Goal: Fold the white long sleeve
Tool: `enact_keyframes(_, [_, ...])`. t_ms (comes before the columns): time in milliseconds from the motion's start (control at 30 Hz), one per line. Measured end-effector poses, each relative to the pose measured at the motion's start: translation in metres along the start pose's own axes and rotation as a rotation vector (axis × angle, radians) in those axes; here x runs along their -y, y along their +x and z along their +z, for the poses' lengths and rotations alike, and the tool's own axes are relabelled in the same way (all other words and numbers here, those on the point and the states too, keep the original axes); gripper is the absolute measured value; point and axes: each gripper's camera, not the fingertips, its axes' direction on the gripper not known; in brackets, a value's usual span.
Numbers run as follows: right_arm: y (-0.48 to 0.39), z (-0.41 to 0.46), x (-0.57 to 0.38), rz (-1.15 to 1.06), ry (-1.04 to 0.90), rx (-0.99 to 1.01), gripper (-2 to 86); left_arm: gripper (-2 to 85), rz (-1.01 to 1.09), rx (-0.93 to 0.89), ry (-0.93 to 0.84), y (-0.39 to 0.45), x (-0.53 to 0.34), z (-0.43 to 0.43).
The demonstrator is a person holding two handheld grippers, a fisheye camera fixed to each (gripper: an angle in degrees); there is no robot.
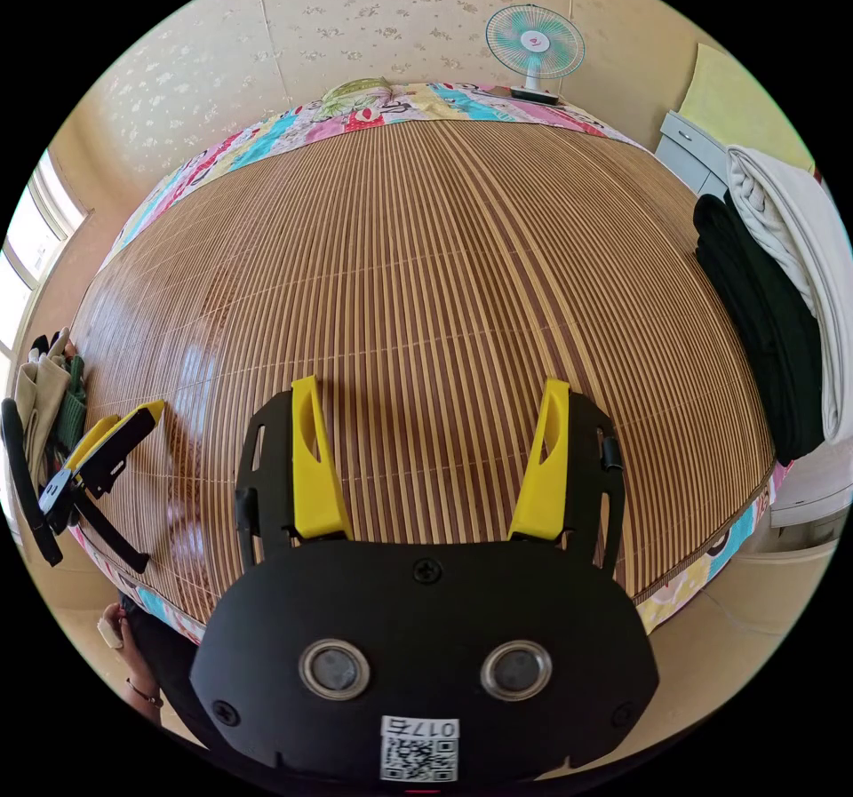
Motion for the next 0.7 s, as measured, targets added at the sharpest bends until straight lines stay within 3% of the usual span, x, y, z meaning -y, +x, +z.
enact_keyframes(700, [-0.004,-0.0029,-0.0019,0.002,0.0,0.0,31.5,23.7,0.0,0.0,0.0,0.0075,-0.0035,-0.0019])
